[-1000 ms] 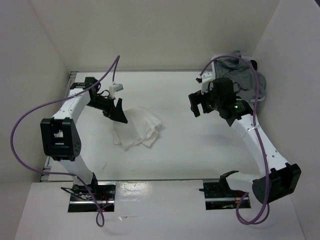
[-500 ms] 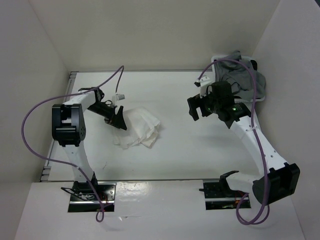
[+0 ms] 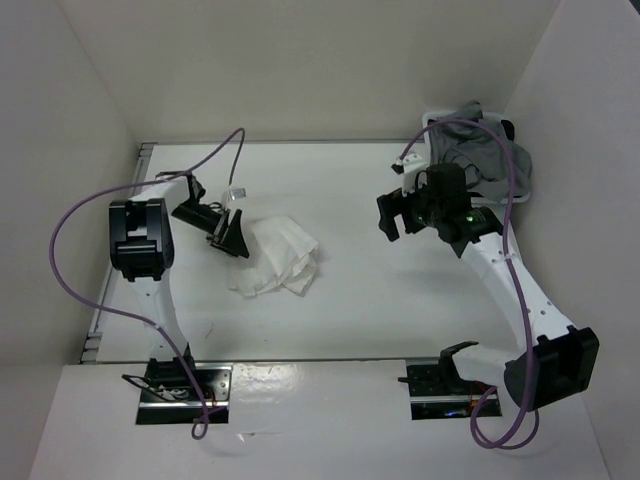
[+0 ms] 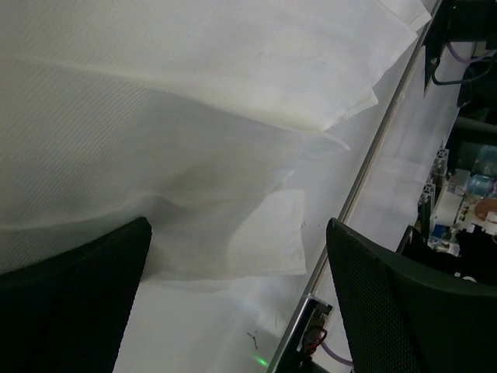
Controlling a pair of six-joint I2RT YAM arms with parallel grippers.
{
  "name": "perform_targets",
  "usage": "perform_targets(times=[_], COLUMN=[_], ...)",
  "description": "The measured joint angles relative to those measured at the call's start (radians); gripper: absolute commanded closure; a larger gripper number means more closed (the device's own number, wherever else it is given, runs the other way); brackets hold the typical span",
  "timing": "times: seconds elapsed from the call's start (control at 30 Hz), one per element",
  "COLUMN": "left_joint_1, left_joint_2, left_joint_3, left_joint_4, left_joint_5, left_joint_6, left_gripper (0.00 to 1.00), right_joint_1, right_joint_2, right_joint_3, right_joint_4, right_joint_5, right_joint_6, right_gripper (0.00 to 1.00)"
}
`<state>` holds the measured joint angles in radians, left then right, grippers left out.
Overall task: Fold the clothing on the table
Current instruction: Fold the skirt
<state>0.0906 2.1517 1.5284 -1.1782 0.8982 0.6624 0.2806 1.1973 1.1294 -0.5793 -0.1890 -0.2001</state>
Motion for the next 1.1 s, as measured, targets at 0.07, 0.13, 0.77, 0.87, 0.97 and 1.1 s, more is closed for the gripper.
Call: perform_targets(times=[0.07, 0.13, 0.77, 0.87, 0.97, 1.1], left_joint_1=[0.008, 0.024, 0.306, 0.392, 0.454, 0.479], left_joint_2=[-0.029, -0.109, -0.969, -0.965, -1.001, -1.093], left_joint_3=[0.039, 0.093, -0.409, -0.475, -0.475, -0.475], left_joint_4=[-0.029, -0.051, 0.393, 0.383, 0.409, 0.423], left_joint_5=[-0.017, -0.047, -0.481, -0.487, -0.483, -0.475], left_joint_6=[0.016, 0.003, -0.542, -0.538, -0.535, -0.532], left_gripper=[0.01, 0.01, 0.01, 0.01, 0.01, 0.01], right_joint_1=[0.000, -0.001, -0.182, -0.257, -0.344, -0.402], right_joint_2=[-0.003, -0.008, -0.150, -0.201, -0.291, -0.392], right_joint_3=[-0.006, -0.014, -0.095, -0.128, -0.141, -0.141], right_joint_4=[0.004, 0.005, 0.021, 0.009, 0.004, 0.010], right_joint_5=[-0.006, -0.011, 0.071, 0.077, 0.072, 0.073], right_joint_6=[0.000, -0.001, 0.068, 0.076, 0.080, 0.080], right_gripper=[0.02, 0.02, 0.02, 0.02, 0.02, 0.02])
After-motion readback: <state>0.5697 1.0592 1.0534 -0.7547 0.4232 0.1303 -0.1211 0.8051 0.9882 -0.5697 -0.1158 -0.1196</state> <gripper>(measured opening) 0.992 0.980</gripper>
